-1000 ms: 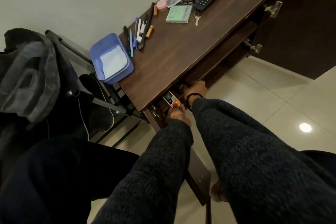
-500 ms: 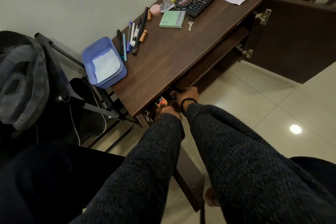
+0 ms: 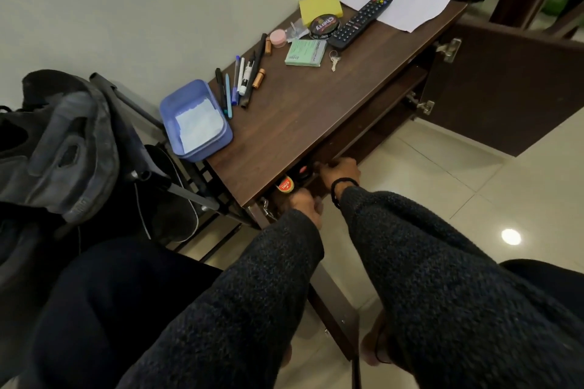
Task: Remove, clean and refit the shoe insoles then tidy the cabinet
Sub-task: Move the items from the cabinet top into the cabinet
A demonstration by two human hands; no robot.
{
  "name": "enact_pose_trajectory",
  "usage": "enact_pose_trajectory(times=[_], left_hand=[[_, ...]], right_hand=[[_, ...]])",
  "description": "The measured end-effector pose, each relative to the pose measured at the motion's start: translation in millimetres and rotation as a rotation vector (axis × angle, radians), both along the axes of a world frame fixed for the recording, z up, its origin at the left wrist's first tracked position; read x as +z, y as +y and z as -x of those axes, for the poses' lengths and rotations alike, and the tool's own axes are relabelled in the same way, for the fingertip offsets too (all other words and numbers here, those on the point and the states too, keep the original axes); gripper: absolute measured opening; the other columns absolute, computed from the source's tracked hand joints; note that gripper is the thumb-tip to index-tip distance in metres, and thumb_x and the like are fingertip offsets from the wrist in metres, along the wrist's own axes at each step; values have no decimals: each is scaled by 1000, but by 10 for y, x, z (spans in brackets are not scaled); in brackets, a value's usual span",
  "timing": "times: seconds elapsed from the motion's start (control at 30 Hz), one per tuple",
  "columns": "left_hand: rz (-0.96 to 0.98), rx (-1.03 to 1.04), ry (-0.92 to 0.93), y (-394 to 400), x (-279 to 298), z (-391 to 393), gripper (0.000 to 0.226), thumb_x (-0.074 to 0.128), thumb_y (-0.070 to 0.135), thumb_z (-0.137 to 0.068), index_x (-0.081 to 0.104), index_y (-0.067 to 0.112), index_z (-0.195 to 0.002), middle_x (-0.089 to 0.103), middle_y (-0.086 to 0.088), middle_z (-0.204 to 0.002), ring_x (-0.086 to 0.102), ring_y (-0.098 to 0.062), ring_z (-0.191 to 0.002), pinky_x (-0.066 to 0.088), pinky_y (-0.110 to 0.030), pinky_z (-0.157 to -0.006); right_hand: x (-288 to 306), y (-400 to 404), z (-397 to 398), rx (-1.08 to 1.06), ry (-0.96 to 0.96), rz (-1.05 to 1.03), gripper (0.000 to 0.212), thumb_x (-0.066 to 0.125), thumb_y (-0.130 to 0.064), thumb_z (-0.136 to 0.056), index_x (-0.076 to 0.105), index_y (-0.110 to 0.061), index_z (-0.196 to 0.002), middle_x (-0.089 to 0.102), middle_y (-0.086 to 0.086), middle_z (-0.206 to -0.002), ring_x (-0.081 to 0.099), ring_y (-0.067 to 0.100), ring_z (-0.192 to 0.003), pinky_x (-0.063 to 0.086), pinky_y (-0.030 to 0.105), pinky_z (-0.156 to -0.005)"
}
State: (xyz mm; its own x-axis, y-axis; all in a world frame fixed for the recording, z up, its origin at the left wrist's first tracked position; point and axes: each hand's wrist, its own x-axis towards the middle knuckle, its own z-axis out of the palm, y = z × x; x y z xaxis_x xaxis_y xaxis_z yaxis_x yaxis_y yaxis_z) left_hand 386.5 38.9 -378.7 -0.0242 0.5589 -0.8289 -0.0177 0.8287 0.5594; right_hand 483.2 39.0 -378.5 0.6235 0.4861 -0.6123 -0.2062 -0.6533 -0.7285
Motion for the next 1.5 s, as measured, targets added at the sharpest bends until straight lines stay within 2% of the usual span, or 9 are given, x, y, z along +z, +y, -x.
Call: enact_pose_trajectory(times=[0.13, 0.33, 0.67, 0.87, 1.0, 1.17, 1.33, 1.43, 1.5], left_hand=[[-88, -485, 100, -202, 481, -130, 35, 58, 22, -99, 64, 7, -130, 69, -11, -90, 60, -14, -66, 50, -29, -60], [-687, -1049, 232, 53, 1620, -553, 8, 64, 23, -97, 70, 18, -98, 72, -4, -86, 70, -17, -73, 56, -25, -58], [-1158, -899, 818, 1364, 1846, -1023, 47, 63, 46, -92, 54, 24, -133, 56, -9, -137, 47, -31, -132, 40, -48, -106], [-1122, -867, 871, 1792, 1443, -975, 80, 65, 61, -84, 34, 26, -149, 39, -16, -150, 33, -39, -138, 32, -59, -111], [-1346, -800, 769, 1982, 1322, -1029, 56, 55, 52, -94, 46, 24, -142, 51, -9, -140, 41, -33, -128, 37, -51, -105], [-1364, -1164, 770, 2476, 1362, -1360, 61, 63, 38, -93, 39, 31, -149, 55, -12, -138, 40, -36, -128, 37, -49, -103], [-1256, -1495, 828, 2804, 1481, -1749, 78, 67, 43, -80, 33, 39, -151, 52, -10, -145, 42, -39, -133, 39, -51, -110], [-1240, -1548, 809, 2881, 1542, -1862, 87, 76, 48, -77, 35, 34, -152, 48, -8, -151, 41, -36, -137, 38, -51, -112], [-1240, -1568, 803, 2887, 1561, -1924, 94, 81, 48, -72, 35, 31, -153, 46, -8, -152, 43, -34, -137, 39, -49, -112]], right_hand=[[190, -293, -189, -110, -74, 26, 35, 77, -35, -84, 73, -14, -112, 72, 14, -119, 67, 35, -110, 54, 43, -99], [1034, -286, -679, -371, -332, -79, 24, 65, -25, -93, 72, -15, -114, 71, 11, -117, 64, 31, -112, 49, 34, -94], [1763, 490, -1653, 164, -905, -127, 29, 72, -27, -89, 69, -12, -114, 70, 9, -112, 63, 28, -107, 53, 45, -94], [1704, 1170, -1757, 51, -641, -60, 44, 77, -45, -84, 65, -13, -113, 65, 12, -120, 59, 31, -110, 50, 40, -92], [1544, 1422, -1679, -51, -464, -70, 94, 81, -52, -77, 35, -11, -148, 50, 17, -143, 50, 36, -130, 46, 49, -108], [1472, 1624, -1707, -73, -440, 18, 132, 88, -59, -64, 9, -10, -158, 42, 20, -151, 42, 39, -138, 40, 50, -113], [1682, 1841, -1810, 25, -304, 38, 40, 63, -32, -98, 44, -3, -118, 52, 17, -132, 53, 32, -126, 46, 38, -101], [1659, 1877, -1822, 30, -392, 126, 90, 84, -42, -75, 35, -4, -139, 53, 13, -128, 60, 30, -116, 54, 36, -94], [1604, 1847, -1846, -37, -400, 77, 82, 89, -36, -71, 45, -7, -134, 59, 12, -124, 64, 31, -111, 58, 40, -93]])
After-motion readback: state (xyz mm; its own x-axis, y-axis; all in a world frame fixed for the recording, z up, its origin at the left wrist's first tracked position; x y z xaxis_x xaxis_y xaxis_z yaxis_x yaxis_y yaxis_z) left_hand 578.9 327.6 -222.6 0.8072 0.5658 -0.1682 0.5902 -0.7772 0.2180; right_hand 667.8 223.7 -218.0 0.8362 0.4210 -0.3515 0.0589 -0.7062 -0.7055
